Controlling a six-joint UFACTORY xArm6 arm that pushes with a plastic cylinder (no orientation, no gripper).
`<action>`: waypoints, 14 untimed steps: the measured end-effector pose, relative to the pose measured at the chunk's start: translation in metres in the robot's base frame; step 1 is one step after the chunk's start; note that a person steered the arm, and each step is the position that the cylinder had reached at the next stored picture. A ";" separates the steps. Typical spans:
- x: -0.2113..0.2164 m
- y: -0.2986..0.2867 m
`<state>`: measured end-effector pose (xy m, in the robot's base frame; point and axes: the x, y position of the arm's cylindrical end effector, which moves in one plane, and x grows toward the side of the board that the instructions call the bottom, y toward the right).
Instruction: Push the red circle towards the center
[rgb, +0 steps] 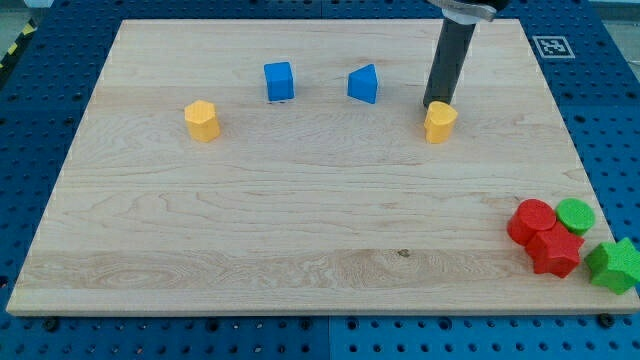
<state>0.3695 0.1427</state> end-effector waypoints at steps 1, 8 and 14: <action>0.007 0.000; 0.130 0.200; 0.175 0.065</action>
<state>0.5445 0.2073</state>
